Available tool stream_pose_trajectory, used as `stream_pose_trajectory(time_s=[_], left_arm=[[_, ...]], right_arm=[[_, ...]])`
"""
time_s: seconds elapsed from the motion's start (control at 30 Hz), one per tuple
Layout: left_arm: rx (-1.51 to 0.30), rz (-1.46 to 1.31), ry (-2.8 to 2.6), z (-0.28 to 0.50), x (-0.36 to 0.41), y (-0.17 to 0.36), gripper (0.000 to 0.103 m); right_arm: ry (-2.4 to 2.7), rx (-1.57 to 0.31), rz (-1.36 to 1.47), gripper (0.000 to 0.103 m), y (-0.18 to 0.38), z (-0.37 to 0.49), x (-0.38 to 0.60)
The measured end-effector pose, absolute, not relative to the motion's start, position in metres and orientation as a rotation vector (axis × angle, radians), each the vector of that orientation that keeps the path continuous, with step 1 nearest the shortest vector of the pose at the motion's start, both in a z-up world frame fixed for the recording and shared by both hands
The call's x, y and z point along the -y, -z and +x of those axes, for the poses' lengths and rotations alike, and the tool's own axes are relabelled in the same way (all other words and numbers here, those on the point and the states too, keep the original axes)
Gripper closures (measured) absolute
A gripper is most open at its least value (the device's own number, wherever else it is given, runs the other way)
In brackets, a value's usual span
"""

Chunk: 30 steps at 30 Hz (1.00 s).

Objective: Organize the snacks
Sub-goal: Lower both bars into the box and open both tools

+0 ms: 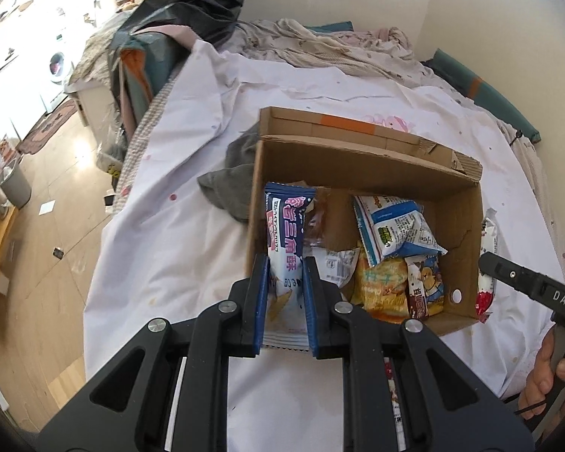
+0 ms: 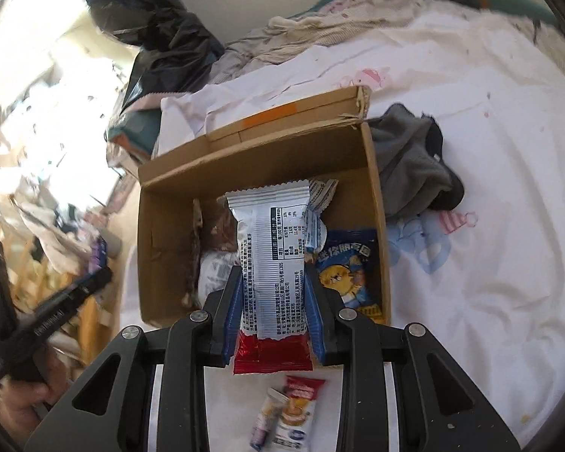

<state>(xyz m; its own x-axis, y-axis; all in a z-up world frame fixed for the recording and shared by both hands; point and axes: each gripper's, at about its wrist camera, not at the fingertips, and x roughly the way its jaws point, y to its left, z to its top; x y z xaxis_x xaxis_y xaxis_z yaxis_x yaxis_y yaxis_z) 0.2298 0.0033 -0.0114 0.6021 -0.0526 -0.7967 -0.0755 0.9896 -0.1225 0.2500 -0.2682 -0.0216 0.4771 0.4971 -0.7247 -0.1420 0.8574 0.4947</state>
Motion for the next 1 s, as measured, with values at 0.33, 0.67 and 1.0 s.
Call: stream_pose_trajectory(time_s=[0.33,0.67,1.0], left_arm=[[-0.967,-0.105,0.069,0.258,0.024,0.050,0.088],[-1.059,-0.153,0.137,0.267,0.031,0.069,0.088],[-1.067,-0.176,0.150,0.273,0.035,0.072,0.087]], right_arm=[[-0.340,-1.041,0.388,0.071,0.042,0.259,0.270],[-0.306,-1.096,0.401,0.071,0.060,0.268,0.271],[-0.286,-1.105,0.381,0.059,0.063,0.269,0.267]])
